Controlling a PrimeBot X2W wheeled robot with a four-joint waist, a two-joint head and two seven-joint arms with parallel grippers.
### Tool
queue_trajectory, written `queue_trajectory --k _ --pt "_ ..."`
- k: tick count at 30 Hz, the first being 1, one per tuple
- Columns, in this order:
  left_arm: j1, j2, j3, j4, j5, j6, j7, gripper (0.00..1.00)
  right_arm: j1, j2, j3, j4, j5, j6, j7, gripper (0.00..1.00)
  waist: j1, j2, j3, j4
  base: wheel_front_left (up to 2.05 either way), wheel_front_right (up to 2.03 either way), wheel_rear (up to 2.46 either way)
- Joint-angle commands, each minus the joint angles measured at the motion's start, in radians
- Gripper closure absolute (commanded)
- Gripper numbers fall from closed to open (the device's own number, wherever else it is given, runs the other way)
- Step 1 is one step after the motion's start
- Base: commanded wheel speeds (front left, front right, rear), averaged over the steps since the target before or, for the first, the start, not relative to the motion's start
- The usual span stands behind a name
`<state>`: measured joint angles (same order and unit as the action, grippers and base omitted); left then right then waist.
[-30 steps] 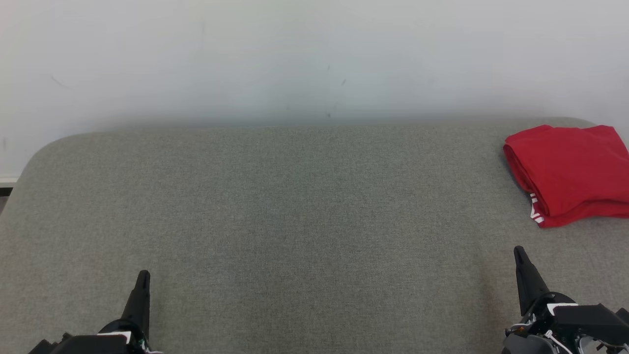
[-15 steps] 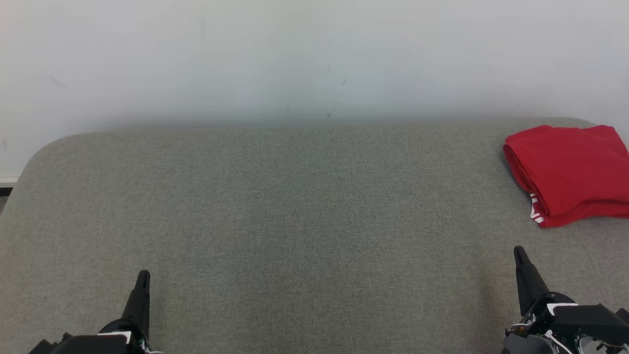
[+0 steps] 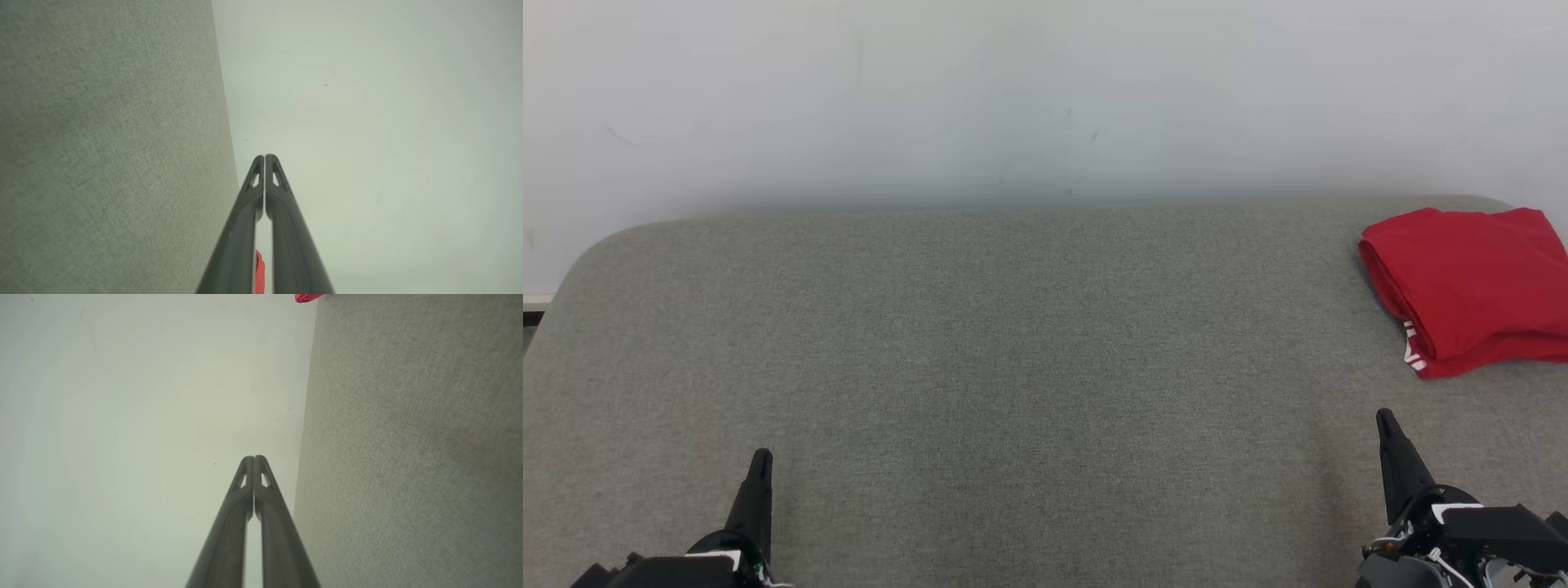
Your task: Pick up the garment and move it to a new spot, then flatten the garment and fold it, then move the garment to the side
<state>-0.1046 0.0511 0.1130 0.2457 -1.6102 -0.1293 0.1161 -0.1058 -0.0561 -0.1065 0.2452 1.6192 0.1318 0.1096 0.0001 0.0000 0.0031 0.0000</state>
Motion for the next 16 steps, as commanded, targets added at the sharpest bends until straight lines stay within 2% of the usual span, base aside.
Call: queue_trajectory --k 1,16 --pt "-0.01 -0.002 0.003 0.001 -0.005 -0.003 0.0 1.0 -0.005 0.001 -0.002 0.0 -0.001 -0.002 0.001 1.0 -0.0001 0.0 0.0 0.0 0.0 0.0 0.0" --pt "-0.01 -0.002 0.003 0.001 -0.005 -0.003 0.0 1.0 -0.006 0.002 -0.004 0.0 -0.004 -0.002 0.003 1.0 -0.0001 0.0 0.0 0.0 0.0 0.0 0.0"
